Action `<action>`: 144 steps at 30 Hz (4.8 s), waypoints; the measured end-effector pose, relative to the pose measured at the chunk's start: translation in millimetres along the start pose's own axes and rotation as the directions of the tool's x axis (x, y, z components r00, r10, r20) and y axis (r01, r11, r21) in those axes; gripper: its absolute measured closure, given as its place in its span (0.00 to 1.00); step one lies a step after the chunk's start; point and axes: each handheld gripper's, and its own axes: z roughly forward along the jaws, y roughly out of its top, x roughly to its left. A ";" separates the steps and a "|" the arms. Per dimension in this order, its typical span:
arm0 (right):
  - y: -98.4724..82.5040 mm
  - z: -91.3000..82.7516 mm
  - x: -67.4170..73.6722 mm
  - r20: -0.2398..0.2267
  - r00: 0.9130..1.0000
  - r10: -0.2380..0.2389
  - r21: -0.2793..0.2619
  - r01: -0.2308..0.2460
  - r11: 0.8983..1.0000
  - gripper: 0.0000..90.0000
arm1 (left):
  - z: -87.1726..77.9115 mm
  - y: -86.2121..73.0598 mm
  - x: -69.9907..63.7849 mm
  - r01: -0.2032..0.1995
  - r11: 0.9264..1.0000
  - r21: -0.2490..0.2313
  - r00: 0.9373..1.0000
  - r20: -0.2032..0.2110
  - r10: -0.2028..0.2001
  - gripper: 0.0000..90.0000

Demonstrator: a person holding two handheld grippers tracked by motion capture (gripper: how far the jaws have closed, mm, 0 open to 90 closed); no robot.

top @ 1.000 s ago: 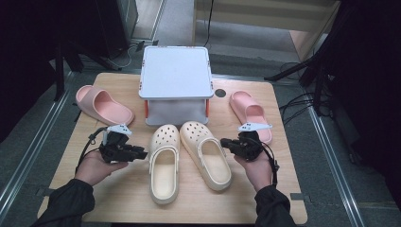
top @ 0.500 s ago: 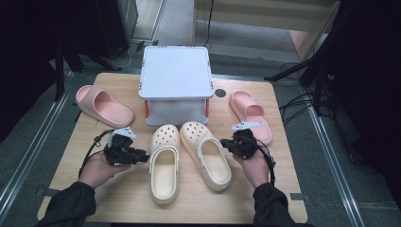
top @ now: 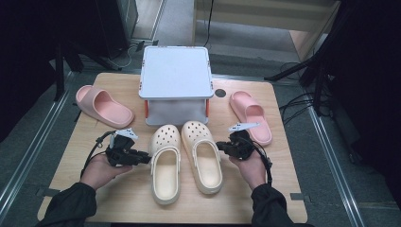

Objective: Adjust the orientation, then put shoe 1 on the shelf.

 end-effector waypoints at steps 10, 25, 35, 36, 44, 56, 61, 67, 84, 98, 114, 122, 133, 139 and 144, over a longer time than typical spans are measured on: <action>-0.5 3.0 4.4 0.003 1.000 -0.008 0.012 0.008 1.000 0.96 | 5.6 4.1 -7.1 -0.023 1.000 0.008 1.000 0.016 0.023 0.79; -0.3 1.7 3.8 -0.007 1.000 -0.005 -0.016 0.005 1.000 0.94 | 5.6 6.7 -12.0 -0.018 1.000 -0.007 0.999 0.034 0.018 0.76; 1.2 -28.2 13.0 -0.058 0.998 0.013 -0.132 -0.020 0.991 0.82 | -11.7 11.0 -8.4 0.023 0.999 -0.040 1.000 0.013 -0.022 0.71; 1.3 -30.0 15.2 -0.059 0.998 0.008 -0.135 -0.016 0.991 0.81 | -13.0 11.6 -8.0 0.025 0.999 -0.041 1.000 0.010 -0.024 0.70; -0.1 -39.5 38.2 -0.084 0.995 -0.043 -0.139 0.031 0.990 0.74 | -23.0 15.3 -4.3 0.057 0.996 -0.061 0.998 0.003 -0.057 0.64; -8.4 -35.7 62.1 -0.130 0.989 -0.073 -0.123 0.057 0.991 0.67 | -33.2 22.6 -2.9 0.052 0.996 -0.074 0.998 -0.018 -0.054 0.64; -10.2 -29.4 71.6 -0.140 0.986 -0.089 -0.110 0.074 0.991 0.64 | -39.3 27.7 -1.7 0.045 0.995 -0.091 0.999 -0.018 -0.047 0.67; -12.0 -21.3 80.4 -0.151 0.985 -0.087 -0.109 0.071 0.991 0.58 | -44.1 33.3 1.5 0.044 0.995 -0.093 0.999 -0.025 -0.047 0.70; -10.2 18.5 98.6 -0.072 0.995 -0.065 -0.065 0.060 0.996 0.37 | -54.0 64.4 2.8 -0.001 0.992 -0.122 1.000 -0.029 -0.002 0.79; -2.1 38.4 99.6 -0.057 0.998 -0.018 -0.033 0.017 0.999 0.43 | -74.6 120.1 21.8 -0.018 0.989 -0.147 0.998 -0.062 0.009 0.84; 4.2 46.8 100.5 -0.023 1.000 0.008 -0.028 -0.008 1.000 0.49 | -84.4 167.9 46.2 -0.034 0.990 -0.136 0.986 -0.167 0.011 0.92; 6.7 46.6 100.0 -0.021 0.999 0.024 -0.016 -0.024 1.000 0.54 | -76.2 168.8 51.3 -0.033 0.993 -0.117 0.983 -0.182 0.011 0.93; 7.4 40.9 98.1 0.018 0.999 0.041 -0.016 -0.041 0.999 0.69 | -76.1 164.3 52.6 -0.020 0.990 -0.140 0.983 -0.186 -0.006 0.99; 7.5 38.2 99.7 0.052 0.998 0.047 -0.014 -0.046 0.999 0.73 | -76.2 163.2 53.9 -0.011 0.989 -0.149 0.984 -0.179 -0.016 0.99; 10.3 32.6 96.6 0.034 0.998 0.062 -0.035 -0.060 0.998 0.74 | -76.2 163.6 53.7 -0.012 0.989 -0.146 0.984 -0.180 -0.014 0.99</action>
